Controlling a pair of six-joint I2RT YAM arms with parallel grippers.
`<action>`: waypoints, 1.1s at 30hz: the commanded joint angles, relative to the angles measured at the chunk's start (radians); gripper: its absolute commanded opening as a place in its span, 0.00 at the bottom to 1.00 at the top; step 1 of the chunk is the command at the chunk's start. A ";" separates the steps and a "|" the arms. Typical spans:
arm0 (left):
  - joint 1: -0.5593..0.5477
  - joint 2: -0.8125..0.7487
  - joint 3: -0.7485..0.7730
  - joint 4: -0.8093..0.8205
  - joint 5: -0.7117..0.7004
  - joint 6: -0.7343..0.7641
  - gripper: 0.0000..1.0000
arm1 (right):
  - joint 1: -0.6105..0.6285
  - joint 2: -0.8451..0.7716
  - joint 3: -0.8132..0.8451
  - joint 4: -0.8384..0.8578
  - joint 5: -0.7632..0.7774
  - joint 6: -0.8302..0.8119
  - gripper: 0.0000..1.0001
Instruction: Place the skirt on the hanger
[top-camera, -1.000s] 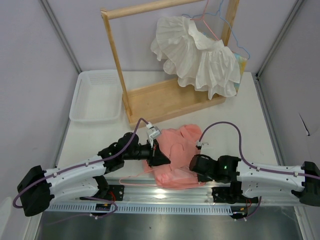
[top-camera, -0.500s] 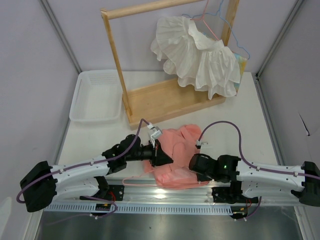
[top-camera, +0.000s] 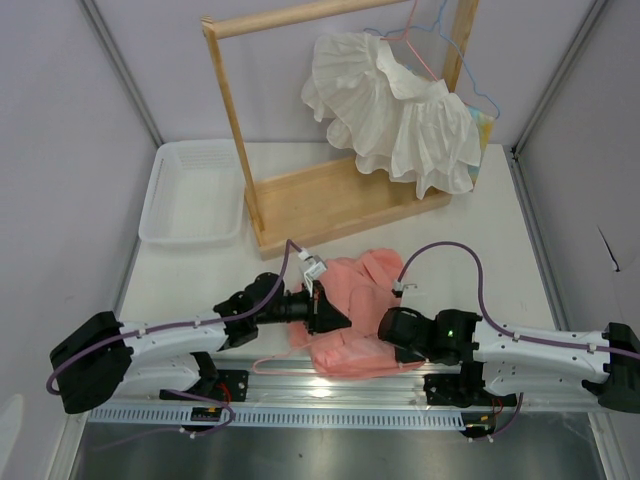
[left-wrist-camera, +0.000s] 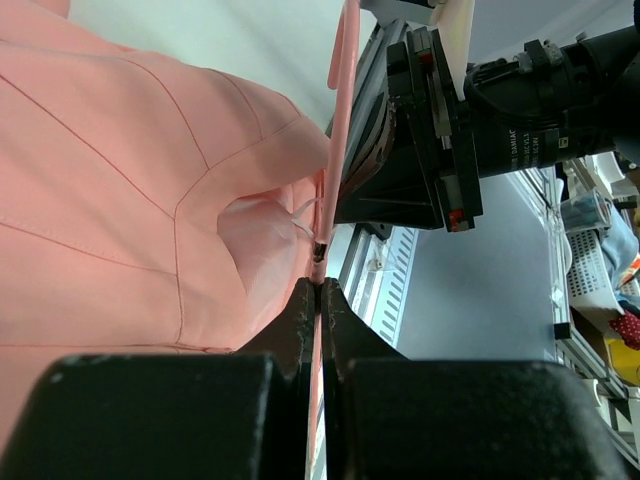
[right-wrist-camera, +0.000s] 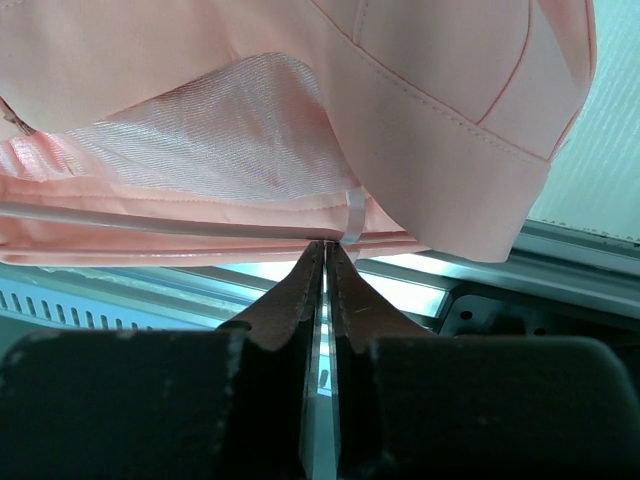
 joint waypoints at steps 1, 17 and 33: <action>-0.013 0.034 -0.015 0.131 0.046 -0.015 0.00 | -0.007 -0.010 0.039 -0.016 0.046 0.026 0.11; -0.011 0.124 -0.095 0.400 0.109 -0.061 0.00 | -0.007 -0.044 0.109 -0.157 0.124 0.085 0.57; -0.013 0.268 0.006 0.473 0.155 -0.095 0.00 | -0.042 -0.050 0.159 0.206 0.115 -0.265 0.63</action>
